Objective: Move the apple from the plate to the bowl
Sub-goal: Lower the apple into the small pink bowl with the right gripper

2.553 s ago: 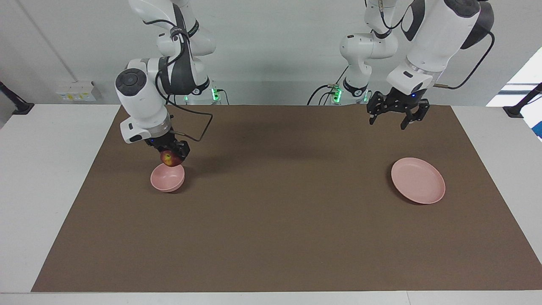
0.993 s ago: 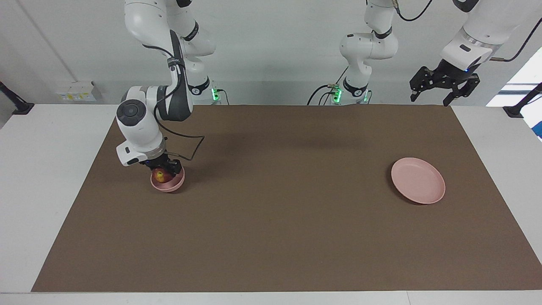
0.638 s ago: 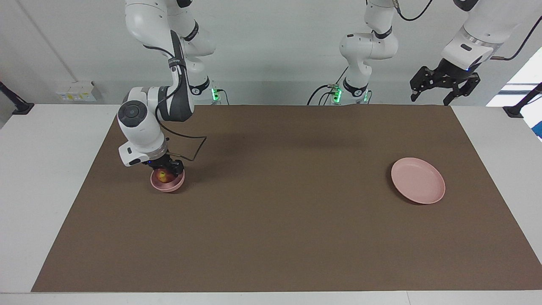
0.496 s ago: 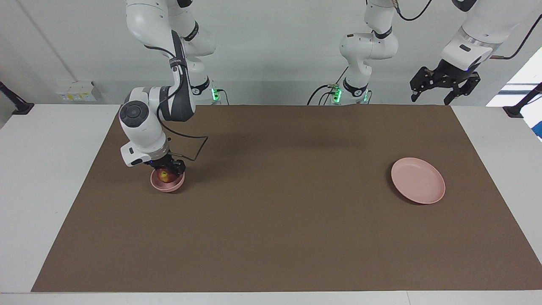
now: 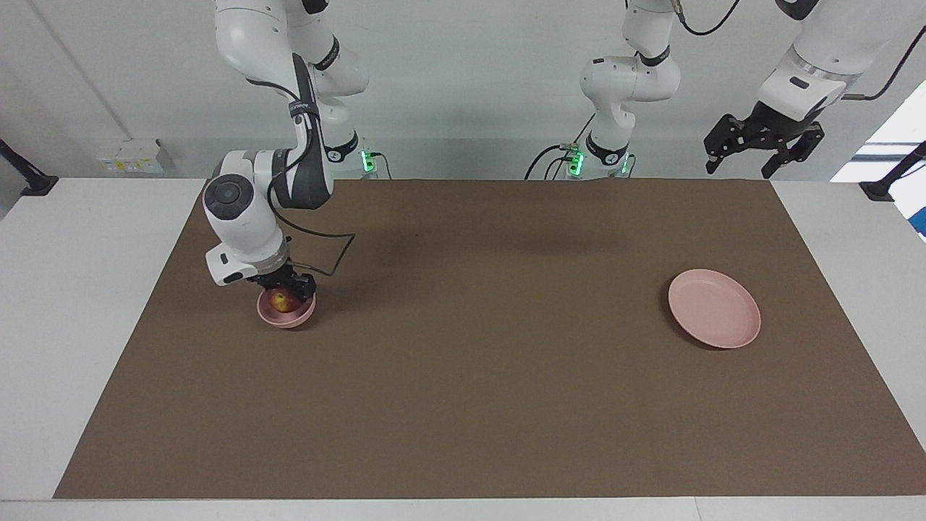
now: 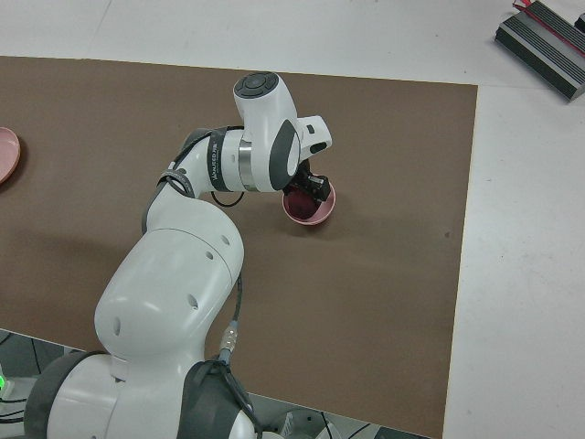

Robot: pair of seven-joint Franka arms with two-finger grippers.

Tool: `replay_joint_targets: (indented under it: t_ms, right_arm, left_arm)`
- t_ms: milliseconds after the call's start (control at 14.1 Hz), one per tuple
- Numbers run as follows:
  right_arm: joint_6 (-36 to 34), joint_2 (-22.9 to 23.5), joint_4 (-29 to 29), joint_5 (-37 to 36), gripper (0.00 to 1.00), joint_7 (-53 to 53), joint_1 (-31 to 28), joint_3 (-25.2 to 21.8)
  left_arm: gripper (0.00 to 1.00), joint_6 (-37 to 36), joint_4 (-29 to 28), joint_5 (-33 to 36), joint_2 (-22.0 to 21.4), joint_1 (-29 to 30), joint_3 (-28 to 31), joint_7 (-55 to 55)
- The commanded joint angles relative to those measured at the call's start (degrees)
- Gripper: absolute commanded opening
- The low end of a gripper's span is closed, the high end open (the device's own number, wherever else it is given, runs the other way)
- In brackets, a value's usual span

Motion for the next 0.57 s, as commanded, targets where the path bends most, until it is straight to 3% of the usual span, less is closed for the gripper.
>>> replay_joint_targets:
  t_ms: [0, 71, 213, 284, 496]
  right_arm:
    - [1.12, 0.36, -0.32, 1.08, 0.13, -0.04, -0.85, 0.44]
    - [1.12, 0.36, -0.32, 1.08, 0.2, -0.04, -0.85, 0.44]
    - [1.3, 0.71, -0.32, 1.08, 0.43, -0.13, -1.02, 0.44]
    - [1.3, 0.71, -0.32, 1.08, 0.61, -0.13, -1.11, 0.44]
    - [1.39, 0.71, -0.32, 1.08, 0.83, -0.13, -1.11, 0.44]
  left_arm:
    - [1.0, -1.05, 0.57, 0.89, -0.36, 0.29, -0.07, -0.57]
    - [1.0, -1.05, 0.57, 0.89, -0.36, 0.28, -0.07, -0.57]
    - [1.0, -1.05, 0.57, 0.89, -0.36, 0.28, -0.07, -0.57]
    - [1.0, -1.05, 0.57, 0.89, -0.36, 0.28, -0.07, -0.66]
    - [1.0, -1.05, 0.57, 0.89, -0.36, 0.28, -0.07, -0.57]
